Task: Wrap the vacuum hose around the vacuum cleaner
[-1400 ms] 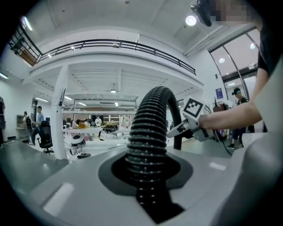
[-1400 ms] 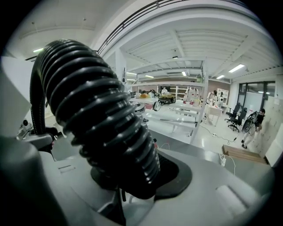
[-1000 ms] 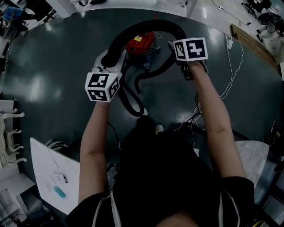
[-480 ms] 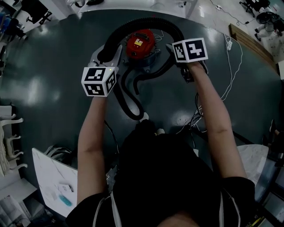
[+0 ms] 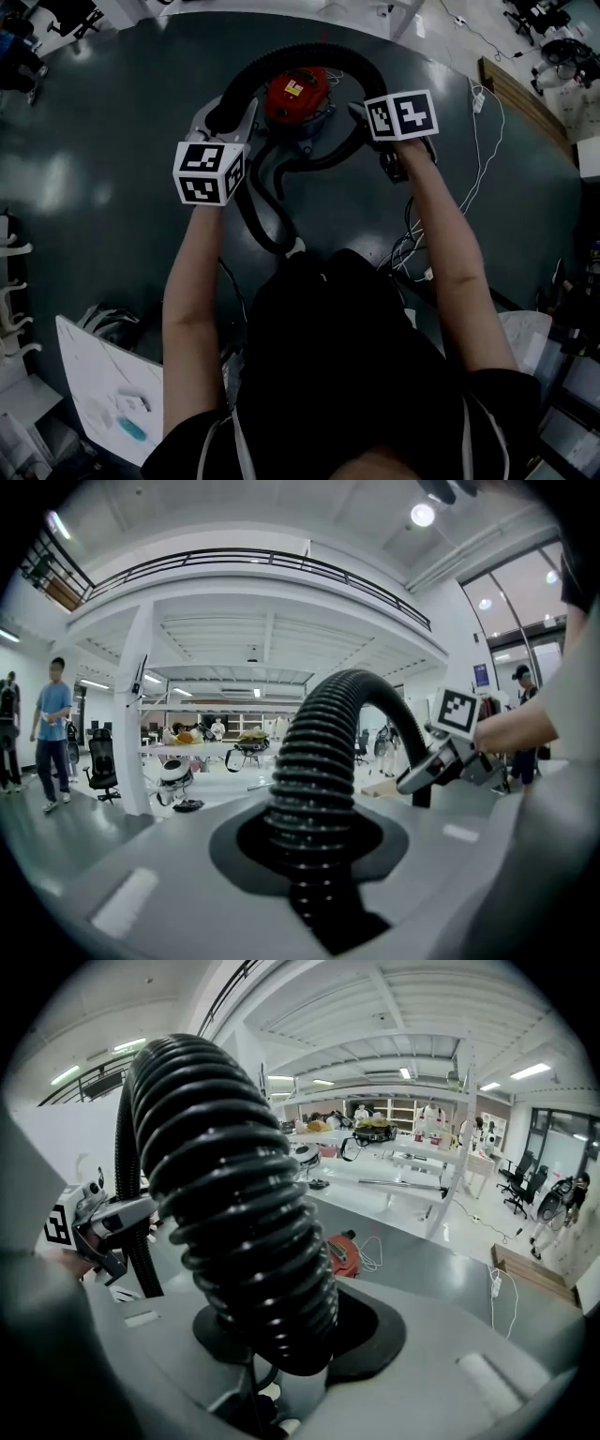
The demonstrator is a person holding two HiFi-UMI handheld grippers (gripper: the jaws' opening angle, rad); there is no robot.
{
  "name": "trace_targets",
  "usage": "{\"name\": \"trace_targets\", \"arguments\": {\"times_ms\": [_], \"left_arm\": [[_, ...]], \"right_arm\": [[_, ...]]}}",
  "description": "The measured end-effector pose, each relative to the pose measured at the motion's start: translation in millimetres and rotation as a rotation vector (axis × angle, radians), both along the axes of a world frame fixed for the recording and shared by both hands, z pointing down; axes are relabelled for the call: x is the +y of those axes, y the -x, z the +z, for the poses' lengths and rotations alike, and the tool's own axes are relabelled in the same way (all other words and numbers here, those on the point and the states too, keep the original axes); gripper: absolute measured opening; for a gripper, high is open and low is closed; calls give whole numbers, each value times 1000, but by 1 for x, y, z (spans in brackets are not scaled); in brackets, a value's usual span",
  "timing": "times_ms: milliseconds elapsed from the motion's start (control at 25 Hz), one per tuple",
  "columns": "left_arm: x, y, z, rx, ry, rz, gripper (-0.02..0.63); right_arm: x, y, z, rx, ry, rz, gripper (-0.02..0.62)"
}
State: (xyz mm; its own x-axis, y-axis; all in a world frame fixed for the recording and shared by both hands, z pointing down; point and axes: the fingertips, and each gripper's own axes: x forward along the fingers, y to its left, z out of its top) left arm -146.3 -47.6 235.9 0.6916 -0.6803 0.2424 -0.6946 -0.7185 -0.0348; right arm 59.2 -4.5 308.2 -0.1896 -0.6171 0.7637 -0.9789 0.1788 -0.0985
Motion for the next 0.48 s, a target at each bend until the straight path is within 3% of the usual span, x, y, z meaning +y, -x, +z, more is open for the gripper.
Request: {"name": "trace_targets", "arguments": {"times_ms": [480], "left_arm": [[-36, 0, 7, -23, 21, -74, 109]], "right_arm": [[-40, 13, 22, -111, 49, -87, 147]]}}
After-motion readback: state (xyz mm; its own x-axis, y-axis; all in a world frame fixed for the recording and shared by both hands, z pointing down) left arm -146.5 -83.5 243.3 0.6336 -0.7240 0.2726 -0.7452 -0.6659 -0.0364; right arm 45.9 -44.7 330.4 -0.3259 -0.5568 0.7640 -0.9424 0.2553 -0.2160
